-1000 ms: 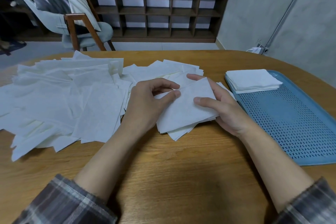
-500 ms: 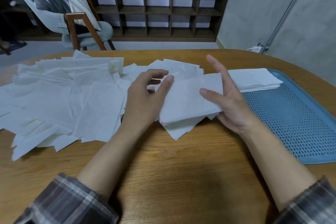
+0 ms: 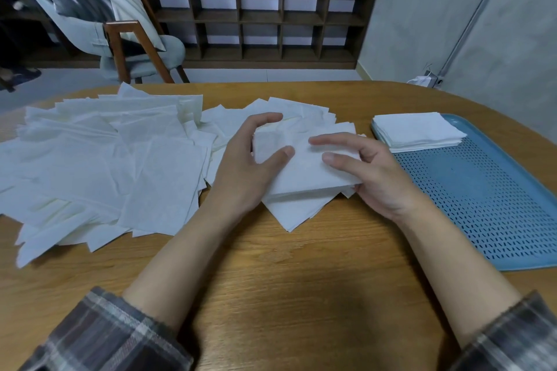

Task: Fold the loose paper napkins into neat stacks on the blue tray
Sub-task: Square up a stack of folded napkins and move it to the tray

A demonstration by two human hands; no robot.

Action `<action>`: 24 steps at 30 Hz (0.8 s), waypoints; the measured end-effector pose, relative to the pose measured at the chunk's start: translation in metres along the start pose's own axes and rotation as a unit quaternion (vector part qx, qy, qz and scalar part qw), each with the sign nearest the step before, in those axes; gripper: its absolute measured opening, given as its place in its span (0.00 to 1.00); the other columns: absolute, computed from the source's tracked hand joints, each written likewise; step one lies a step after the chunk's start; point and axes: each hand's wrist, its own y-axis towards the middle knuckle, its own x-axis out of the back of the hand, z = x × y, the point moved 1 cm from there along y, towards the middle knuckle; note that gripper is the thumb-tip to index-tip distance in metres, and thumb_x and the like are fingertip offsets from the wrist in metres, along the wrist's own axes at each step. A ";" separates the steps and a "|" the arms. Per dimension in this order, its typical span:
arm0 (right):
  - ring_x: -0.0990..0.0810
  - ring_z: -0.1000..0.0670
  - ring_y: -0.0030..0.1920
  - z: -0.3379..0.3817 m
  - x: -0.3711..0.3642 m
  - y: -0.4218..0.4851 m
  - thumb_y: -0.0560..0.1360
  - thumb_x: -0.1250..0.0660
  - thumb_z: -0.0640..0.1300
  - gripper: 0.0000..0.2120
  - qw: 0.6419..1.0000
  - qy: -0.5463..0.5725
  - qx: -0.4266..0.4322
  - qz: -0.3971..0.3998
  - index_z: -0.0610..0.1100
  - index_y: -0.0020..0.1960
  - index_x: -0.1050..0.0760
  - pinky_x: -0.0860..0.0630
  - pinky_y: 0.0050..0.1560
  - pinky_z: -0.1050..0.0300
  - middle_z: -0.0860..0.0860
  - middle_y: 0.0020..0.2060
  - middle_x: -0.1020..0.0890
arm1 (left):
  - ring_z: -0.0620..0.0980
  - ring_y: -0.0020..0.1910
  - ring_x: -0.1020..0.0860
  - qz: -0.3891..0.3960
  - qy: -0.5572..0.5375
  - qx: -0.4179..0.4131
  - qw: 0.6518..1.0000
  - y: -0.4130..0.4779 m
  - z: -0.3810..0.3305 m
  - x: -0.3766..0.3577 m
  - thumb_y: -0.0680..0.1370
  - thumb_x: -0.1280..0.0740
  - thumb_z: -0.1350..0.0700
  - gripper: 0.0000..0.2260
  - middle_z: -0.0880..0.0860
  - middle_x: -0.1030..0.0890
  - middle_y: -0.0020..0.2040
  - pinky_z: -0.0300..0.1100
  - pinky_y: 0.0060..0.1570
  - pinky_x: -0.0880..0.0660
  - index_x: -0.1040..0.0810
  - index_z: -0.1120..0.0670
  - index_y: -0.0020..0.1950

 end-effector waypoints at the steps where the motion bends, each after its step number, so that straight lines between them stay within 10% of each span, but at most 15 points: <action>1: 0.19 0.57 0.65 0.000 0.000 0.000 0.78 0.27 0.37 0.13 0.999 -0.041 0.005 -0.016 0.51 0.59 0.13 0.24 0.60 0.65 0.56 0.61 0.14 | 0.42 0.61 0.21 0.000 0.005 -0.010 1.000 -0.001 0.000 -0.001 0.80 0.25 0.50 0.20 0.39 0.20 0.63 0.51 0.61 0.20 0.26 0.37 0.70; 7: 0.21 0.63 0.65 -0.004 0.009 0.003 0.78 0.28 0.33 0.17 0.980 -0.123 0.040 -0.148 0.49 0.61 0.15 0.28 0.70 0.64 0.61 0.59 0.14 | 0.42 0.63 0.29 -0.033 0.192 -0.170 0.966 -0.009 0.002 -0.013 0.74 0.21 0.51 0.20 0.45 0.29 0.63 0.30 0.60 0.32 0.23 0.47 0.63; 13: 0.20 0.62 0.64 -0.004 0.010 0.002 0.78 0.28 0.34 0.17 0.973 -0.118 0.030 -0.198 0.51 0.62 0.15 0.27 0.74 0.47 0.64 0.58 0.15 | 0.40 0.48 0.23 0.175 0.320 -0.131 0.922 -0.016 0.005 -0.021 0.74 0.24 0.39 0.12 0.40 0.21 0.46 0.46 0.48 0.23 0.19 0.43 0.50; 24: 0.23 0.65 0.66 -0.003 0.011 0.002 0.79 0.28 0.35 0.16 0.976 -0.135 0.048 -0.165 0.51 0.62 0.15 0.30 0.66 0.71 0.63 0.60 0.15 | 0.37 0.45 0.19 0.222 0.230 -0.093 0.943 -0.013 0.002 -0.014 0.79 0.24 0.49 0.03 0.39 0.14 0.43 0.35 0.44 0.25 0.11 0.45 0.47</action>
